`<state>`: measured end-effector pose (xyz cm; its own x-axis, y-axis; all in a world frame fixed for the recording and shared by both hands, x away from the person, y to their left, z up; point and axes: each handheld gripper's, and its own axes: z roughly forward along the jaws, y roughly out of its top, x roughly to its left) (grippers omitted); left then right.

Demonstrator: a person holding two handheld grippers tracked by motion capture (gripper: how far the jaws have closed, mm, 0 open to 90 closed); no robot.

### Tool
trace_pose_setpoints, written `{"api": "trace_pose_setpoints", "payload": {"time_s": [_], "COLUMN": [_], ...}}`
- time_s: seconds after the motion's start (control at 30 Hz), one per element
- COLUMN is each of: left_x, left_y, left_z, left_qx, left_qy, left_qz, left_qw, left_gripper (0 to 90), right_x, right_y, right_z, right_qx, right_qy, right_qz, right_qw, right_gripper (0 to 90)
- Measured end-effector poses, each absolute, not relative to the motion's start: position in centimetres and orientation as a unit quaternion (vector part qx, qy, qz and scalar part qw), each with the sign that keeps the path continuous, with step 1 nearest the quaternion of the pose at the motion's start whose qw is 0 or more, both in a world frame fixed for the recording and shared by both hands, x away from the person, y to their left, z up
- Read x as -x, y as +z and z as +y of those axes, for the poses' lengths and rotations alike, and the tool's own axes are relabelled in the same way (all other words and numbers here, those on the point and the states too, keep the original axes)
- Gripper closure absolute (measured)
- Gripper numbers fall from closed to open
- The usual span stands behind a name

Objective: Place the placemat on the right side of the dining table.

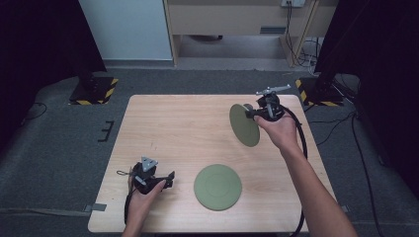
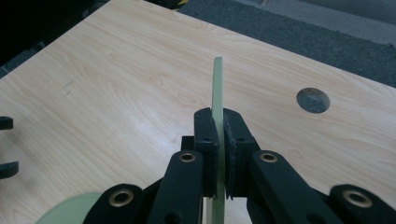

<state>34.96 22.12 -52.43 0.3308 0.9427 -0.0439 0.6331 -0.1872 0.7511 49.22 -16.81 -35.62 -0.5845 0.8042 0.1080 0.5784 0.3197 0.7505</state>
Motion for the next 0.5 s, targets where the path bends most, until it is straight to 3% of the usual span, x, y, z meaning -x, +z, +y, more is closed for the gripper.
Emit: {"api": "trace_pose_setpoints", "payload": {"time_s": [0.5], "left_x": [-35.3], "left_y": [-53.0], "left_z": [21.7], "left_qx": [-0.749], "left_qy": [0.219], "left_qz": [0.529], "left_qw": [0.334], "left_gripper": [2.8], "right_x": [-52.1], "right_y": [-35.0], "right_z": [-17.2], "right_qx": [-0.448], "right_qy": [0.389], "right_qz": [0.790], "right_qw": [0.153], "right_gripper": [86.0]}}
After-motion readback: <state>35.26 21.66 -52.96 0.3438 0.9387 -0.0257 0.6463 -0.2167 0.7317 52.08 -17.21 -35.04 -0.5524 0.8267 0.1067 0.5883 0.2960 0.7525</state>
